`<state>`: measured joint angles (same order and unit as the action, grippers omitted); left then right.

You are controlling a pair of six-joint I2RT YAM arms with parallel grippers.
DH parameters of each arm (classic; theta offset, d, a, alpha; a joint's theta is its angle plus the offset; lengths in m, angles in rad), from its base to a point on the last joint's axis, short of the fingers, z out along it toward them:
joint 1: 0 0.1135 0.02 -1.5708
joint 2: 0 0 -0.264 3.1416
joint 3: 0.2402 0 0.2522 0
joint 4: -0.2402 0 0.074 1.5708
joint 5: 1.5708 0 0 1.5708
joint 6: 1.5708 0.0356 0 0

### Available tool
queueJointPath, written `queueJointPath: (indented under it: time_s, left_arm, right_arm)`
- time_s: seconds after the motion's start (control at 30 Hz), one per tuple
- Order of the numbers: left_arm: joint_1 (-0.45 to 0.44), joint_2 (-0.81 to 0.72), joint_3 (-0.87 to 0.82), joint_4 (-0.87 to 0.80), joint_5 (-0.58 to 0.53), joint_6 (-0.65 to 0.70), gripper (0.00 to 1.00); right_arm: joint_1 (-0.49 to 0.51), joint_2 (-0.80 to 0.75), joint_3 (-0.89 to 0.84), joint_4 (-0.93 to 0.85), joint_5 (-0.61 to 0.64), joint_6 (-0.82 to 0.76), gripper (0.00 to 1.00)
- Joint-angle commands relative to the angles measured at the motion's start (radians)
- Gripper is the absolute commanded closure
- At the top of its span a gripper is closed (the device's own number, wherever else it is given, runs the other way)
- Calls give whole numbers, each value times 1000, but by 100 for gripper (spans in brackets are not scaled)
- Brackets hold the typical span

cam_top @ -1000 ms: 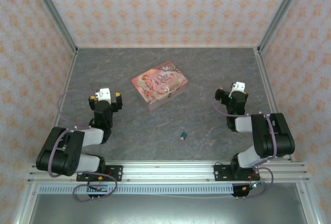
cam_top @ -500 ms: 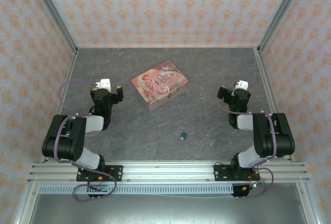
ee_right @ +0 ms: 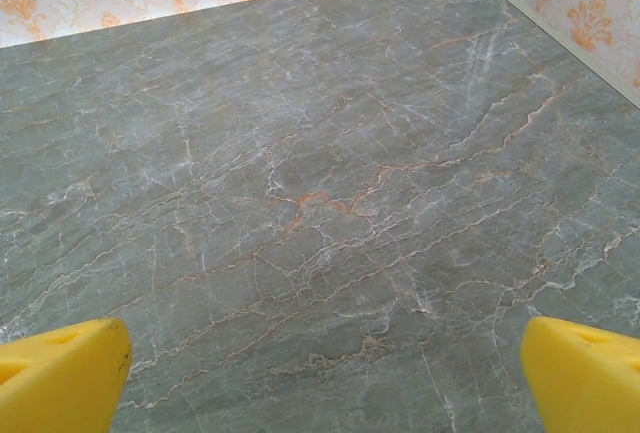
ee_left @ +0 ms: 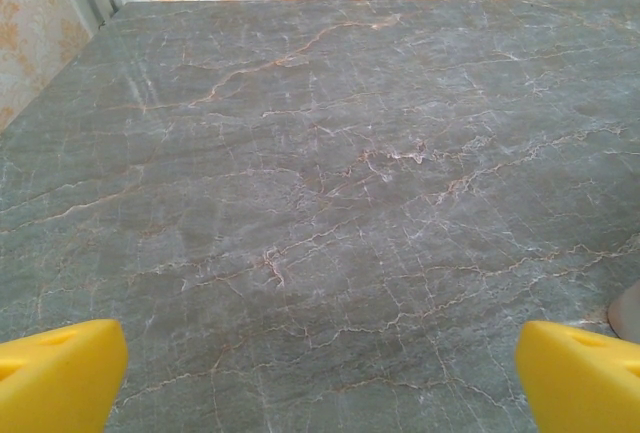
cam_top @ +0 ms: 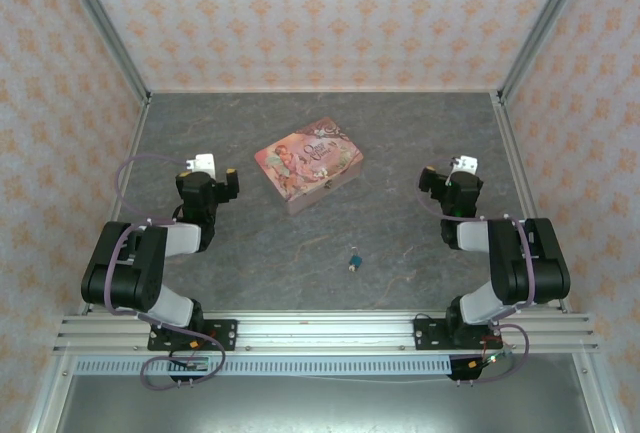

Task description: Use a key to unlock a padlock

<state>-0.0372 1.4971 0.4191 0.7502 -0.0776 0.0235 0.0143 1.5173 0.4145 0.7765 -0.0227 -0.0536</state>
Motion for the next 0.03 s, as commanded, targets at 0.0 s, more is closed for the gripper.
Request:
queueJointPath:
  time_s: [0.0]
  left_arm:
    - [-3,0,9,-10,4,-11,0]
  right_arm:
    - [7,3,4,0,20,0,1]
